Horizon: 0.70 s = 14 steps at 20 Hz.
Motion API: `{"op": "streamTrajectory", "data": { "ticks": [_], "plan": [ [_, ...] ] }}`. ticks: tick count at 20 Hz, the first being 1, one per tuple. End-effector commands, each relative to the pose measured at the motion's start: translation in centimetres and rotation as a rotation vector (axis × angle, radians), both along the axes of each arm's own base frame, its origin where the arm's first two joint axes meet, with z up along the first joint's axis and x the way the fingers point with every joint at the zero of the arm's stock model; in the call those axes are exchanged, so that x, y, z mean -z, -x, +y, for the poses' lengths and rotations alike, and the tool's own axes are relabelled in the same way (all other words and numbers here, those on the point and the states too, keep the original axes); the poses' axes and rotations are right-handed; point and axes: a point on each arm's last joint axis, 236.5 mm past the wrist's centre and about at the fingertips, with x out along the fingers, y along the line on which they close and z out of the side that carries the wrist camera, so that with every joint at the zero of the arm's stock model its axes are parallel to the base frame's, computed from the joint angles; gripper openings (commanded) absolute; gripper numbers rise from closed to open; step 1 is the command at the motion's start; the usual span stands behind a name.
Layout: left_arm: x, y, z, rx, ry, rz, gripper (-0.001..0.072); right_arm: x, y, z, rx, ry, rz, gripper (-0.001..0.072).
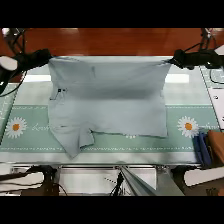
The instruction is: Fold the shirts.
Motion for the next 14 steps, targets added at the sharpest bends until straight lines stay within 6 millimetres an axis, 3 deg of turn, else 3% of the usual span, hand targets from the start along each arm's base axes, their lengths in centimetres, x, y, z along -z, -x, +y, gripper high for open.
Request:
{"op": "streamTrajectory", "data": {
  "ticks": [1,5,9,11,14],
  "plan": [
    [4.9,-2.2,-1.6,0.062,0.078,0.168,0.0021,3.3,-3.5,0.1,0.026,-0.070,0.044,0.0028],
    [7.0,-2.1,-2.1,0.095,0.093,0.238,0.0021,4.5,-3.4,0.4,0.004,-0.077,0.079,0.0028],
    [5.7,-1.4,-1.2,0.107,0.102,0.258,0.0021,4.7,-0.8,0.4,-0.071,-0.087,0.159,0.0029],
    [5.8,0.4,-0.4,0.150,0.116,0.336,0.0021,4.4,1.5,0.0,-0.134,-0.097,0.218,0.0029],
    [8.1,5.9,-0.6,0.329,0.114,0.533,0.0021,4.8,6.0,0.0,-0.237,-0.121,0.367,0.0028]
  ]
}}
